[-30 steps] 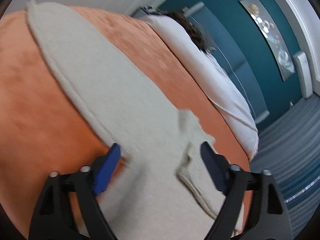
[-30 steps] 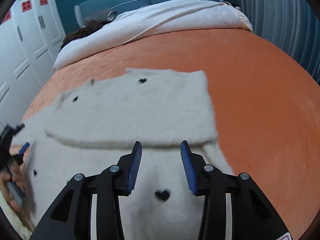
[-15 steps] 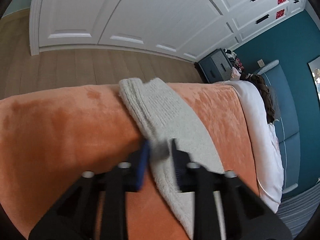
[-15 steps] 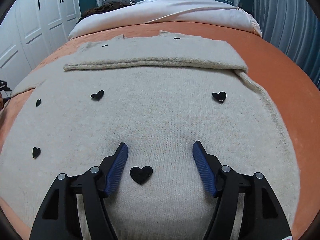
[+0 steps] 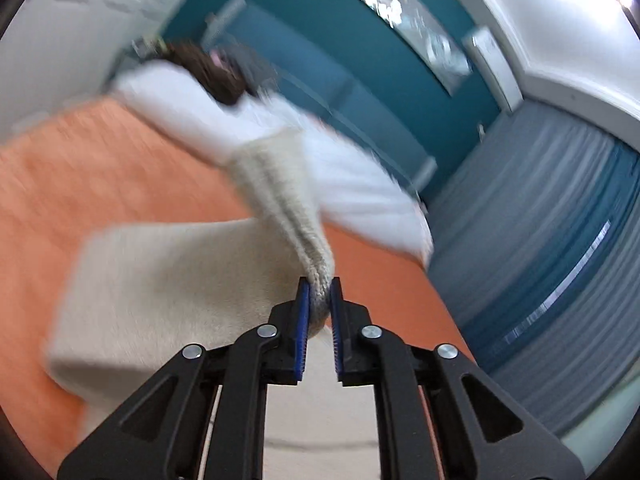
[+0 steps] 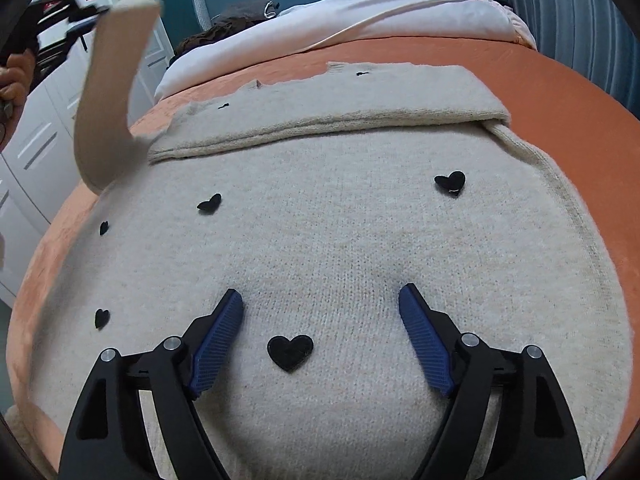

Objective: Fold small clothes

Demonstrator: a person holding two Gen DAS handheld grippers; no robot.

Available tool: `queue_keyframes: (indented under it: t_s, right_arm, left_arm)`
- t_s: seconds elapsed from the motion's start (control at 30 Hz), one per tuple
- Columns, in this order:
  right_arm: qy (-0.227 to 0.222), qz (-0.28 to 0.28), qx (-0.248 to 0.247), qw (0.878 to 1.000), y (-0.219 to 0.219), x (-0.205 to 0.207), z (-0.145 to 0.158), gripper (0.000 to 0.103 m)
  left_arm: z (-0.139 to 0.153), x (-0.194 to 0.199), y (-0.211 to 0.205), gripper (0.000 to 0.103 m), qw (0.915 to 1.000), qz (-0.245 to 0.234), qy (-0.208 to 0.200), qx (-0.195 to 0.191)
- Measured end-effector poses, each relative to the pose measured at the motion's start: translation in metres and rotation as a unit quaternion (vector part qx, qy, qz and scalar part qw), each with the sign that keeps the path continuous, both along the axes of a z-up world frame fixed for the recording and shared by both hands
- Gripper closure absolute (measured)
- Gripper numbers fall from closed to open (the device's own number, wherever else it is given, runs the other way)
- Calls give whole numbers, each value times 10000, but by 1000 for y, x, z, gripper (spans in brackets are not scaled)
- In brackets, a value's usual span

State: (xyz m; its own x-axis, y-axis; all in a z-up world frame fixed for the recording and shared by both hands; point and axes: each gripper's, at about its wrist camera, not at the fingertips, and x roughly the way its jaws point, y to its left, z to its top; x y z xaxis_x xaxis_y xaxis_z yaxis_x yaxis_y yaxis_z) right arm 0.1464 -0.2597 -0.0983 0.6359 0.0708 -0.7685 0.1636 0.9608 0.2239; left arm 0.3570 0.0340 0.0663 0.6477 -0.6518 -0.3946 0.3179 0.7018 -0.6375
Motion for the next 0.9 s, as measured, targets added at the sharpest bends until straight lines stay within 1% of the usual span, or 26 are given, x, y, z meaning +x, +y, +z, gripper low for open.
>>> queue_keyframes:
  t_s: [0.03,0.07,0.1,0.17,0.2,0.27,0.3,0.37,0.4,0.43,0.47,0.5,0.57,0.6,0.63,0.67,0.7,0.73,0.77,0.8,0.83,0.87,0.9]
  right_arm:
    - [-16,35,94,9999,-2,0,0,21]
    - [-24,52,169,9998,-3,1,1,20]
    - [-19,53,228,9997,-5,1,1,20]
    - [133,24,349,9993,-9,4,8,21]
    - [169,-3,478,9987,-13,6,16,22]
    - [14,-94,813,9966,-25,11,33,22]
    - [-77,-107,881,9960,-33,18,42,22]
    - [-102,-229,833,9962,-50,43,53,22]
    - [-105,-354,868,9955,-59,57,56,22]
    - [-100,-538,1019,9933,-72,76,56,22]
    - [-57,-727,1202,9901,-84,95,54,22]
    - [-4,-916,1392,9860,-95,113,49,22]
    - [195,-1217,1737,9770,-112,153,34,26]
    - [324,-1335,1903,9721,-117,173,24,31]
    - [424,-1431,2011,9681,-119,186,17,37]
    - [513,-1545,2030,9656,-119,199,10,38]
    - [523,-1603,1939,9664,-116,207,9,41]
    - [503,-1622,1766,9695,-112,217,11,52]
    - [528,-1562,1633,9727,-107,227,13,63]
    - [577,-1481,1578,9746,-103,235,17,79]
    - [542,-1412,1495,9771,-100,241,25,92]
    - [353,-1339,1443,9798,-98,243,37,94]
    - [13,-1193,1520,9811,-98,240,55,96]
  left_arm:
    - [-22,-5,-31,63,9994,-146,317,85]
    - [-46,-13,-52,46,9975,-114,680,165]
    - [-66,-21,-61,31,9954,39,941,191]
    - [-105,-38,-63,31,9899,285,1386,15]
    - [-120,-47,-52,31,9861,428,1605,-96]
    - [-133,-54,-17,31,9803,808,1775,-322]
    - [-137,-58,-1,30,9782,998,1788,-355]
    - [-142,-58,38,27,9713,1420,1861,-420]
    - [-147,-52,59,27,9647,1649,1996,-487]
    - [-152,-49,76,27,9575,1823,2154,-604]
    - [-159,-43,92,27,9483,1980,2334,-835]
    - [-165,-41,101,27,9425,2062,2427,-1018]
    - [-171,-33,114,28,9324,2188,2575,-1286]
    - [-173,-29,118,29,9290,2213,2588,-1453]
    - [-176,-26,122,35,9267,2235,2604,-1531]
    - [-177,-23,123,40,9242,2260,2630,-1601]
    - [-179,-18,123,54,9212,2257,2662,-1722]
    - [-178,-13,122,70,9187,2261,2721,-1756]
    - [-176,-11,121,79,9175,2290,2758,-1725]
    - [-171,-10,118,96,9201,2324,2696,-1634]
    - [-162,-9,115,96,9268,2350,2531,-1476]
    - [-151,-13,110,97,9338,2354,2320,-1374]
    - [-137,-10,108,97,9414,2362,2061,-1243]
